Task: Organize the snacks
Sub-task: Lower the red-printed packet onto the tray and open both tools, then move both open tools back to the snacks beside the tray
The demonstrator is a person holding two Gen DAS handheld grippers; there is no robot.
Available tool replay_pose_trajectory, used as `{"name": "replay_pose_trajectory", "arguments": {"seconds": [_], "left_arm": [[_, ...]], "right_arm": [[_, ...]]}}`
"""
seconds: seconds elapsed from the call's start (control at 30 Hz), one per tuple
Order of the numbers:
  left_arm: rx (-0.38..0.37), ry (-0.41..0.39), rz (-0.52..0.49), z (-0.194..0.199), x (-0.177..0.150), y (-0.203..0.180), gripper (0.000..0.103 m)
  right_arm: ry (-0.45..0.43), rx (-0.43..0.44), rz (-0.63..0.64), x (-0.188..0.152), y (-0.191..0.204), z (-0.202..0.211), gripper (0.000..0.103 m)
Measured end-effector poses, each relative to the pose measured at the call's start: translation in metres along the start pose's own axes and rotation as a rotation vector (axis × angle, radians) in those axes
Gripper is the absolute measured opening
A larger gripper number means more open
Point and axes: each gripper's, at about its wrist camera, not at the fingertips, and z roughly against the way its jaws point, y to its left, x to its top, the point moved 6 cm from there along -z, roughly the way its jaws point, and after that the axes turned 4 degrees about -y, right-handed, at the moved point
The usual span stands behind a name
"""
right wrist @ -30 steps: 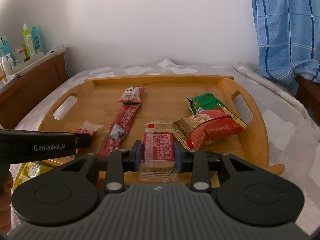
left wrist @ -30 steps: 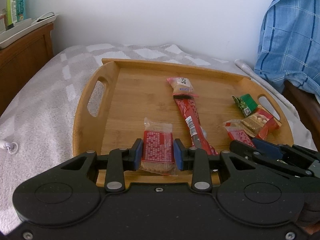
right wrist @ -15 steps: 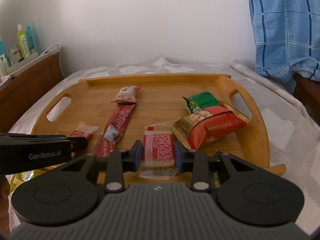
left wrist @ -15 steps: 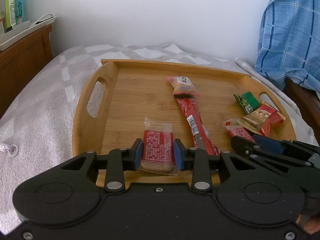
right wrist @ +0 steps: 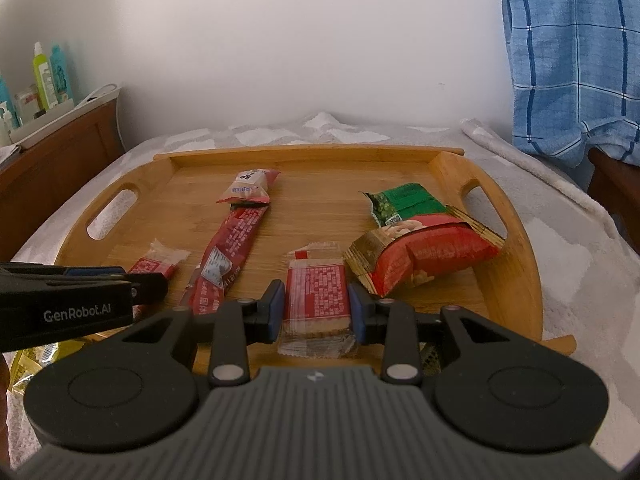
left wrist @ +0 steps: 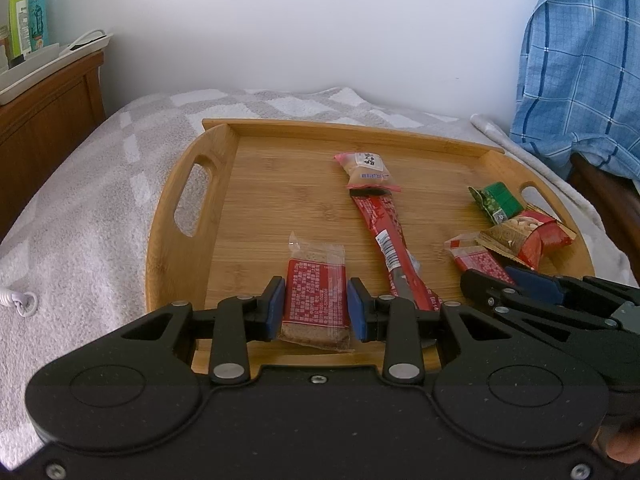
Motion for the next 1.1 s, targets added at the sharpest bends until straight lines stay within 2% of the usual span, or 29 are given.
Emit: {"name": "replay_pose_trajectory", "arguments": {"seconds": [0.37, 0.43, 0.47, 0.57, 0.6, 0.93, 1.1], "left_arm": [[-0.001, -0.005, -0.006, 0.004, 0.002, 0.001, 0.032], [-0.001, -0.01, -0.011, 0.007, 0.003, 0.001, 0.035], [-0.002, -0.014, -0.015, 0.008, 0.003, 0.001, 0.037], [-0.002, -0.023, -0.029, 0.014, 0.003, 0.0, 0.041], [0.0, -0.027, -0.034, 0.016, 0.003, 0.0, 0.043], [0.007, -0.072, -0.061, 0.046, 0.004, 0.003, 0.06], [-0.001, -0.112, -0.076, 0.065, 0.002, 0.003, 0.078]], "right_arm": [[-0.019, 0.006, 0.011, 0.003, 0.0, 0.005, 0.042], [-0.025, 0.007, 0.012, 0.004, -0.001, 0.007, 0.044], [-0.027, 0.008, 0.013, 0.005, -0.001, 0.008, 0.048], [-0.036, 0.01, 0.009, 0.006, -0.002, 0.013, 0.052], [-0.039, 0.012, 0.007, 0.007, -0.002, 0.015, 0.057], [-0.085, 0.026, 0.03, 0.007, 0.0, 0.041, 0.065], [-0.096, 0.034, 0.033, 0.003, 0.001, 0.055, 0.075]]}}
